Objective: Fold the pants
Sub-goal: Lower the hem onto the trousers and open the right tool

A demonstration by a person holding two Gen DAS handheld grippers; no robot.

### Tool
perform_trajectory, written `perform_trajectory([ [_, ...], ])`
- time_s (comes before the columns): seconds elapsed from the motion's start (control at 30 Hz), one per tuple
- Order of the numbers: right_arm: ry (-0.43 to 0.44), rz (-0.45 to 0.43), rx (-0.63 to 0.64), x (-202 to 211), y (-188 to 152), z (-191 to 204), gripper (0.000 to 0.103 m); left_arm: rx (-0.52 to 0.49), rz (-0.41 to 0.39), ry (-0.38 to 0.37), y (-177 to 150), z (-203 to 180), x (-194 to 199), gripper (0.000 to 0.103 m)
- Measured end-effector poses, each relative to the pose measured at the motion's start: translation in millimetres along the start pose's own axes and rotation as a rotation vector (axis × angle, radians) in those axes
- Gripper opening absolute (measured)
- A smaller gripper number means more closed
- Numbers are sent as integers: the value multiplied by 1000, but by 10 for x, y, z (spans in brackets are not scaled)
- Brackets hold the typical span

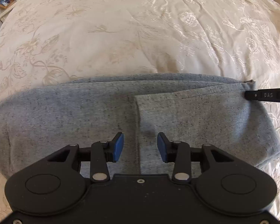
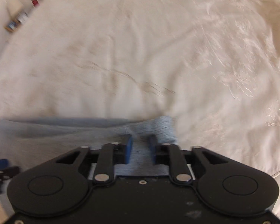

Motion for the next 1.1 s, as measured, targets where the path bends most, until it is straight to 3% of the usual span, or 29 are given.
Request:
perform_trajectory([
  [0.17, -4, 9, 133, 31, -69, -13, 0, -40, 37, 16, -63, -154, -270, 53],
  [0.23, 9, -20, 129, 204, -98, -28, 2, -52, 44, 22, -84, -174, -390, 55],
  [0.3, 31, -61, 107, 442, -156, -46, 11, -34, 42, 13, -74, -167, -428, 59],
  [0.5, 58, -115, 185, 889, -512, 12, 12, -23, 42, 14, -84, -139, -407, 60],
  [0.6, 80, -36, 194, 775, -823, -10, 12, -25, 41, 23, -90, -143, -390, 60],
  [0.67, 3, 35, 177, 601, -1058, -150, 13, -26, 41, 27, -99, -147, -382, 61],
  [0.83, -45, 15, 131, 715, -1274, -348, 15, -48, 39, 41, -101, -163, -286, 60],
  [1.1, 15, -65, 120, 1123, -1383, -168, 15, 42, -16, 71, -306, 33, 277, 58],
])
Point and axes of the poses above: each gripper's, at about its wrist camera, not at the fingertips, and x roughly against the way its jaws point, z to its left, y to its top, the point moved 9 cm from there along -x, roughly the way its jaws point, and after that the axes turned 4 degrees about y, right-handed, at the moved point
